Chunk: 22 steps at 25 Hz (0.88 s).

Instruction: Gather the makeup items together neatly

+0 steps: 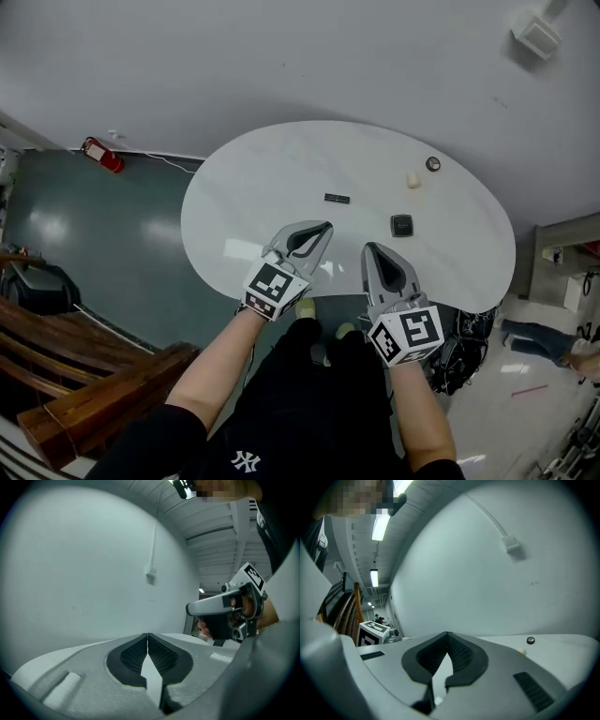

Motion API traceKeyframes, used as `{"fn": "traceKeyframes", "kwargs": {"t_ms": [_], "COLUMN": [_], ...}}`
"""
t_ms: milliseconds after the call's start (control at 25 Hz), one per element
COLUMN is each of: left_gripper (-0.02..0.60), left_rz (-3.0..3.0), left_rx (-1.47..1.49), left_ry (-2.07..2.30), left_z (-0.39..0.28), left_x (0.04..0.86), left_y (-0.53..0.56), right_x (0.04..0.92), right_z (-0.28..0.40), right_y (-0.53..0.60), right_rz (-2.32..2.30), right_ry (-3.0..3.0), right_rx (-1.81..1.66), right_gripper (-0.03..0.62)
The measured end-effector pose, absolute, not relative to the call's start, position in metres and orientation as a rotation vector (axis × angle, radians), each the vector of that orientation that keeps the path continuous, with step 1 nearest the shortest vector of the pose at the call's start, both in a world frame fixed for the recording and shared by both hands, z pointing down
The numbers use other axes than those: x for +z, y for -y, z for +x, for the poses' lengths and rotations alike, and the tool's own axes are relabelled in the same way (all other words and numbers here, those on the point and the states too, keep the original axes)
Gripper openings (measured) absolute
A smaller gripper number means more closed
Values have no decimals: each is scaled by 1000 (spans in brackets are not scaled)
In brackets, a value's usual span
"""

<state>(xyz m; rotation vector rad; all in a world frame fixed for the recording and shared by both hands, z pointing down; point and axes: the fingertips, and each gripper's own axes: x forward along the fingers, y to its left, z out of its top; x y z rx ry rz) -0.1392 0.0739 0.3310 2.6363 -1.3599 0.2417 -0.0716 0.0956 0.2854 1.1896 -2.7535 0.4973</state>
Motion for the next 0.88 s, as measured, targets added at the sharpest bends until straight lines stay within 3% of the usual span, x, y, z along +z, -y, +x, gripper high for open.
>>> {"fn": "traceKeyframes", "kwargs": {"t_ms": [360, 600, 880], "left_gripper": [12, 117, 164], "left_rz": [2592, 2530, 2538], "left_rx": [447, 567, 729], "left_ry": [1352, 1347, 1295], "left_z": [-141, -142, -150], "left_x": [417, 472, 519], "left_y": [-14, 13, 39], "right_x": [350, 380, 402], "right_z": [-75, -72, -80], "right_y": [-52, -25, -5], "right_rz": [1140, 1094, 1031], "right_ry": [2704, 2689, 2677], "right_rx": [558, 604, 624], "right_gripper": [12, 12, 12]}}
